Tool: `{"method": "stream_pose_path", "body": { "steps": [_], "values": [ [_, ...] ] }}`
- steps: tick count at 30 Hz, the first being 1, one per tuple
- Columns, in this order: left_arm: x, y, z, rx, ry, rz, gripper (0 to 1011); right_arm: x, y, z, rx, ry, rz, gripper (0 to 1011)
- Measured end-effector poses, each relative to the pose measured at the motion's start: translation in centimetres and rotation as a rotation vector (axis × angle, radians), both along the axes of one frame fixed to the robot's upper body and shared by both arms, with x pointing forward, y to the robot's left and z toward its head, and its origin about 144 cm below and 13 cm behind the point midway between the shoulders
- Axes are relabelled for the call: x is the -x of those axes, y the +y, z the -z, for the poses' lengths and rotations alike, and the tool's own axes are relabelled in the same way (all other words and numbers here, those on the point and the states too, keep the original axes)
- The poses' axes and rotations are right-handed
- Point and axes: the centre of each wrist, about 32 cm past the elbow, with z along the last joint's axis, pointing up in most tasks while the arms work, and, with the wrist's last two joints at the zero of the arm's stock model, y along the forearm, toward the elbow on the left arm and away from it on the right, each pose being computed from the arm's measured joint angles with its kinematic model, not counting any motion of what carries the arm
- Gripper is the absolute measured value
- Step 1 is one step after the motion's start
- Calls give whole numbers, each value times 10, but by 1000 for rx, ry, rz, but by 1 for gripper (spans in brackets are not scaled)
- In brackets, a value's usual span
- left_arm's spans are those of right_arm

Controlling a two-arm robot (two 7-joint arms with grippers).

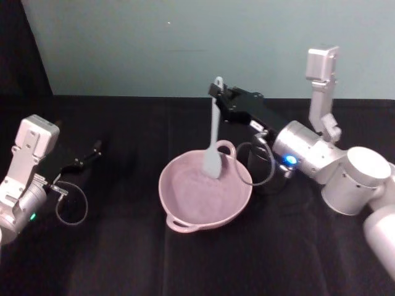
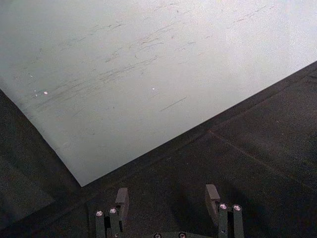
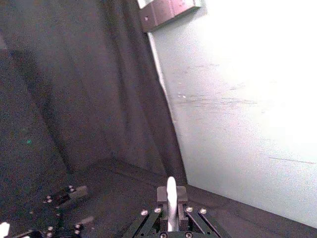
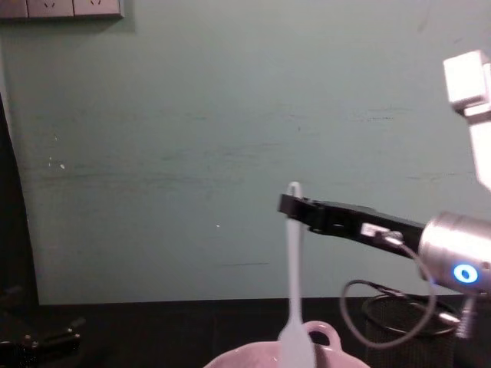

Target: Use the one hand to pick up the spoon and stir the clear water in the bowl.

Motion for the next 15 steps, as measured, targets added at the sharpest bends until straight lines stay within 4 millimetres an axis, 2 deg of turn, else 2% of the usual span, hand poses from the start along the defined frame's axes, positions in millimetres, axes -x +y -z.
{"method": "stream_pose_path", "body": {
  "steps": [6,8,15],
  "values": [
    [0,0,0,0,0,0,1011,8,-22,-3,24,9,25,110],
    [0,0,0,0,0,0,1011,17,-27,-4,39,12,15,110],
    [0,0,0,0,0,0,1011,35,-23,-6,49,12,-40,110]
  ]
}}
